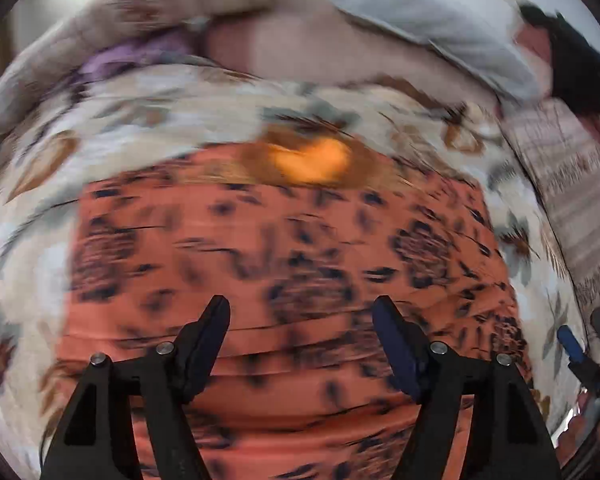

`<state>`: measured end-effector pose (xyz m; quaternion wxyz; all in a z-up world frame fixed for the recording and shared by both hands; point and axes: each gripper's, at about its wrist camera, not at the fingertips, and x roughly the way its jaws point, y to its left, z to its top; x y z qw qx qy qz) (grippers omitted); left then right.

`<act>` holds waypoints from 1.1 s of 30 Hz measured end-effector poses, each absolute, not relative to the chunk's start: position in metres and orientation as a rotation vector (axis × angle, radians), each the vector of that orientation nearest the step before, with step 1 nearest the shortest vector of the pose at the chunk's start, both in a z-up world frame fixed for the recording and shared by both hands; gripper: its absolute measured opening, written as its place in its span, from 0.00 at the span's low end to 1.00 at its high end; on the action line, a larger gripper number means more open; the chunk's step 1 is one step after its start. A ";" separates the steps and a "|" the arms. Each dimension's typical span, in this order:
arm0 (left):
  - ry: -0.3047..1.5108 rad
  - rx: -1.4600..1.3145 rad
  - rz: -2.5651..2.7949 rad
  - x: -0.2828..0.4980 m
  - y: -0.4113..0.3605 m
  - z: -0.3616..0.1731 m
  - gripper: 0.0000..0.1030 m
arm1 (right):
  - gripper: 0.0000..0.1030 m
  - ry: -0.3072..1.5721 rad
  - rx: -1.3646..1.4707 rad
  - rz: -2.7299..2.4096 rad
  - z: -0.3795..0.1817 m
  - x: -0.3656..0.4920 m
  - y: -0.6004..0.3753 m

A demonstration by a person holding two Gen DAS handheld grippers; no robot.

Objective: Fold small clothes

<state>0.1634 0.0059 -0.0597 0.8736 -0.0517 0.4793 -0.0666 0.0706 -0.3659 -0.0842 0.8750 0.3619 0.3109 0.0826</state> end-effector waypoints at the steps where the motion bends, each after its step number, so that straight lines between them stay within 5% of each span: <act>1: 0.977 -0.121 -0.096 0.156 0.029 -0.055 0.73 | 0.96 0.652 0.775 0.208 -0.083 0.079 -0.362; 12: 0.953 -0.289 0.135 0.131 0.155 -0.084 0.73 | 0.93 0.930 1.064 0.153 -0.147 0.178 -0.319; 14: 0.955 -0.292 0.123 0.133 0.156 -0.092 0.73 | 0.75 0.909 1.056 0.115 -0.147 0.182 -0.316; 18: 0.949 -0.290 0.115 0.137 0.155 -0.098 0.73 | 0.11 0.977 0.958 0.036 -0.153 0.198 -0.313; 19: 0.949 -0.295 0.116 0.137 0.156 -0.097 0.73 | 0.07 0.975 0.923 0.017 -0.150 0.197 -0.312; 24: 0.876 -0.297 0.116 0.128 0.162 -0.076 0.73 | 0.07 0.814 0.696 0.004 -0.090 0.158 -0.299; 29: 1.059 -0.231 0.092 0.163 0.136 -0.109 0.74 | 0.15 0.963 0.597 -0.016 -0.144 0.174 -0.292; 31: 1.078 -0.142 0.114 0.168 0.125 -0.123 0.79 | 0.30 0.921 0.609 -0.037 -0.134 0.165 -0.297; 32: 1.069 -0.121 0.124 0.168 0.122 -0.122 0.79 | 0.53 0.893 0.600 -0.061 -0.124 0.159 -0.300; 33: 1.073 -0.115 0.129 0.168 0.121 -0.121 0.79 | 0.64 0.856 0.590 -0.076 -0.114 0.153 -0.303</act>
